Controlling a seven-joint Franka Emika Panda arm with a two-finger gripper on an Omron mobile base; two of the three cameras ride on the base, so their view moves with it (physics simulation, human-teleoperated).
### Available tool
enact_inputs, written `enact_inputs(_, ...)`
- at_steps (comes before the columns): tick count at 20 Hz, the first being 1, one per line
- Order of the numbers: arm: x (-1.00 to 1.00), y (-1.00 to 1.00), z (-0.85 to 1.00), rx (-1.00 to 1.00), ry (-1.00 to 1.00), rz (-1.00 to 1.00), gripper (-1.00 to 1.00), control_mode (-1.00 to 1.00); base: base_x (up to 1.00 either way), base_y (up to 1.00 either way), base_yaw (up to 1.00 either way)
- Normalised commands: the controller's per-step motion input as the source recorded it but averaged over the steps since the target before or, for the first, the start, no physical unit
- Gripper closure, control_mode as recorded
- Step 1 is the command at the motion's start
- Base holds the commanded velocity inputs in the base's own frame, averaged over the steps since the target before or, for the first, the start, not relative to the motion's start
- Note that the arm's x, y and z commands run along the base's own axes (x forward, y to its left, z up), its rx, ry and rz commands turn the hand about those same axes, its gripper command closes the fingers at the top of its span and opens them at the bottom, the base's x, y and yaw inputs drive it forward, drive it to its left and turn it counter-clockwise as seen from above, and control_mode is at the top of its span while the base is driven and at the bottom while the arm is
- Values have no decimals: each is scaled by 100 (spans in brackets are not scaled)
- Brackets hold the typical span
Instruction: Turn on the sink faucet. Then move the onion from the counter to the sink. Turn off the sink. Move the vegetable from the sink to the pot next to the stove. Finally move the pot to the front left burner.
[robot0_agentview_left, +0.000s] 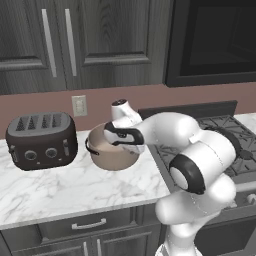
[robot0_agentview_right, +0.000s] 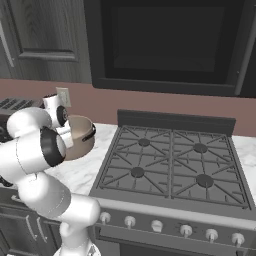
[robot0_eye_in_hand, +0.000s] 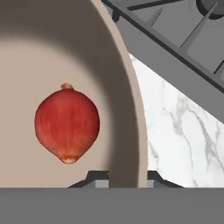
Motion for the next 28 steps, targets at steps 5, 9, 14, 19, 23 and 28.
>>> enact_inputs(5, -40, -22, 7, 0, -7, -18, 100, -100, 0, 0, 0)
enact_inputs(9, -43, -35, 0, 0, -1, -24, 100, -100, 0, 0, 0)
enact_inputs(14, -30, -40, 7, 0, 0, -25, 100, -100, 0, 0, 0)
enact_inputs(19, -14, -55, 21, 1, 0, -29, 100, -100, 0, 0, 0)
enact_inputs(23, -2, -67, 22, 3, 0, -29, 100, -100, 0, 0, 0)
enact_inputs(28, -1, -70, 19, 2, -3, -27, 100, -100, 0, 0, 0)
